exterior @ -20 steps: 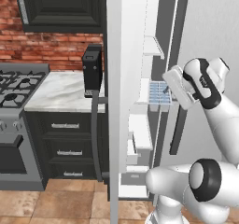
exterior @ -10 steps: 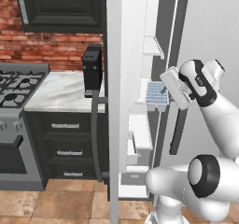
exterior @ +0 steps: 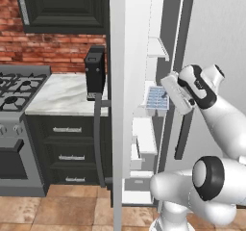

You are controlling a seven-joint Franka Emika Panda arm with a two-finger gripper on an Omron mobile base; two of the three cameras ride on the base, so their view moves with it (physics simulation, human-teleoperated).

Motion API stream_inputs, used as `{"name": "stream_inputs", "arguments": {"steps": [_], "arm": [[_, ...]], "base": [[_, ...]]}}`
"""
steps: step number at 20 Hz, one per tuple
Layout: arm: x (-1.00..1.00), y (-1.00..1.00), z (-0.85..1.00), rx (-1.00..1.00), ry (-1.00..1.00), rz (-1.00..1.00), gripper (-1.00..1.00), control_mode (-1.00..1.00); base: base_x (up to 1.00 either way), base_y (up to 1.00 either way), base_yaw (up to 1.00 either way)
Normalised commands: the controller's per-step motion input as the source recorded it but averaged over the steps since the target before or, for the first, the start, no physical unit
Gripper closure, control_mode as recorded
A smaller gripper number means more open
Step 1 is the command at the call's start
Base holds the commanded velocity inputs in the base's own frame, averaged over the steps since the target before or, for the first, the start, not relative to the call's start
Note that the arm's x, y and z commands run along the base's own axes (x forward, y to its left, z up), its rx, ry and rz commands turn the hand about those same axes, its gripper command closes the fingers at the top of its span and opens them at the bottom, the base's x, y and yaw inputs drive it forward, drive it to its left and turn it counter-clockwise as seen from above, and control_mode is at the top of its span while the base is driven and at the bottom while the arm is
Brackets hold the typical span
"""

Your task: The ice cube tray has been filled with water. Take the tray and place it in the freezer to make ice. Close the freezer door after placing the tray.

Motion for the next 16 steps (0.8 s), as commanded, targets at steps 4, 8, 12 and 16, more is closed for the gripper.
{"name": "stream_inputs", "arguments": {"steps": [4,8,12,16], "arm": [[0.12,0.13,-0.11,0.00,0.00,-0.02,1.00,-1.00],[0.09,0.01,-0.17,0.00,0.00,-0.03,1.00,-1.00],[0.11,0.00,-0.15,0.00,0.00,-0.03,1.00,-1.00],[0.13,0.01,-0.08,0.00,0.00,-0.05,1.00,-1.00]], "base": [[0.00,0.00,0.00],[0.00,0.00,0.00],[0.00,0.00,0.00],[0.00,0.00,0.00]]}}
